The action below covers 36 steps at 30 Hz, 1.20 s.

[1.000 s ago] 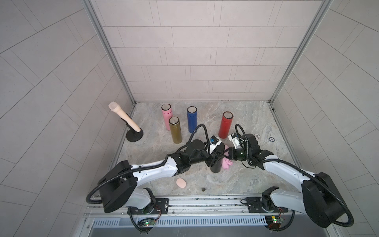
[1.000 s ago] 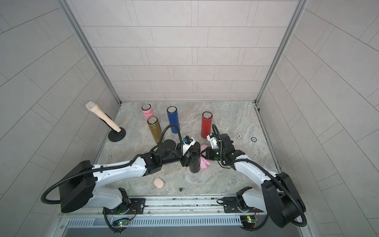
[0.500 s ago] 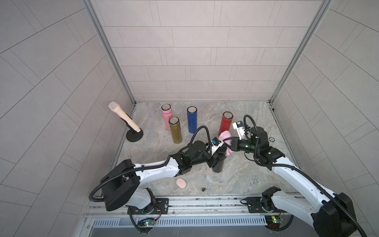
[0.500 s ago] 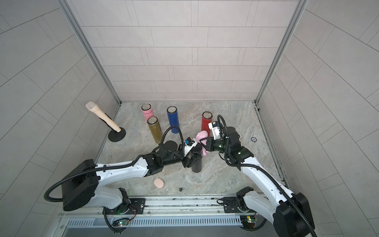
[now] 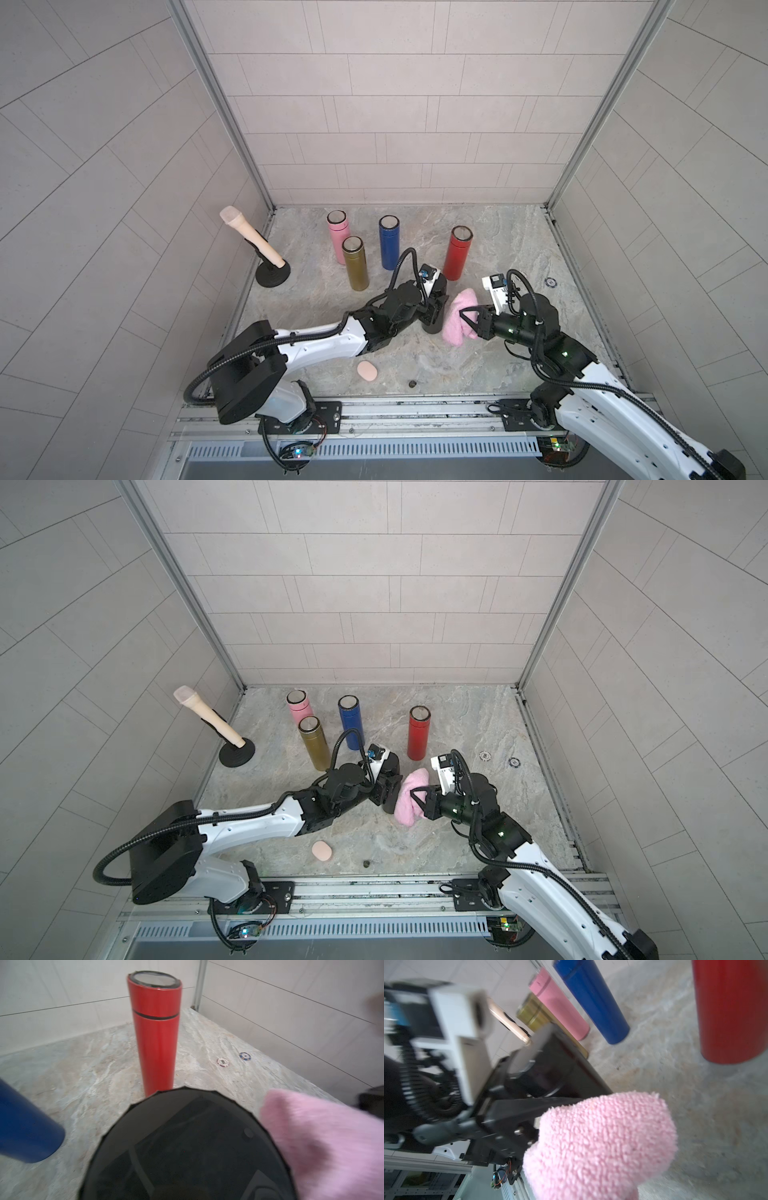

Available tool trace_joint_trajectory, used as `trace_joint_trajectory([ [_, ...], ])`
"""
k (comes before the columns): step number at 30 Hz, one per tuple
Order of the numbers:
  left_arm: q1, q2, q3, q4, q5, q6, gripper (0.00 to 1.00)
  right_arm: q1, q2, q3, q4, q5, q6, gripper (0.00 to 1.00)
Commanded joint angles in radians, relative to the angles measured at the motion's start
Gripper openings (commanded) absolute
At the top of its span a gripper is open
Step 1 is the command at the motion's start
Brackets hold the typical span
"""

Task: Wipe the surface of the thermos
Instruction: Wipe the dirt from the surface of the thermos.

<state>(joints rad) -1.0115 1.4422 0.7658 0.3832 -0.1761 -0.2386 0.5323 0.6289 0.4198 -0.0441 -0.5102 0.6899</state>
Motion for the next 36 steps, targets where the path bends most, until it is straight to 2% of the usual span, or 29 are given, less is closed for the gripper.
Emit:
trace_joint_trajectory([
  [1,-0.044,0.011,0.059,-0.035,-0.156,-0.034,0.0,0.088,0.035,-0.045,0.052,0.164,0.006,0.0],
  [5,-0.095,0.036,0.084,-0.06,-0.237,-0.031,0.0,0.173,0.146,-0.169,0.204,0.337,0.079,0.0],
  [8,-0.114,0.044,0.105,-0.107,-0.32,-0.107,0.0,0.212,0.2,-0.243,0.332,0.458,0.139,0.0],
  [12,-0.12,0.04,0.118,-0.141,-0.375,-0.228,0.0,0.241,0.214,-0.233,0.408,0.571,0.139,0.0],
  [15,-0.12,0.042,0.136,-0.177,-0.412,-0.3,0.0,0.245,0.215,-0.191,0.429,0.586,0.121,0.0],
  [23,-0.127,0.058,0.165,-0.212,-0.434,-0.399,0.0,0.278,0.226,-0.093,0.475,0.552,0.085,0.0],
  [30,-0.127,0.065,0.188,-0.259,-0.437,-0.481,0.0,0.305,0.371,-0.165,0.541,0.604,0.141,0.0],
  [36,-0.132,0.082,0.214,-0.308,-0.465,-0.574,0.0,0.359,0.365,-0.188,0.567,0.643,0.141,0.0],
])
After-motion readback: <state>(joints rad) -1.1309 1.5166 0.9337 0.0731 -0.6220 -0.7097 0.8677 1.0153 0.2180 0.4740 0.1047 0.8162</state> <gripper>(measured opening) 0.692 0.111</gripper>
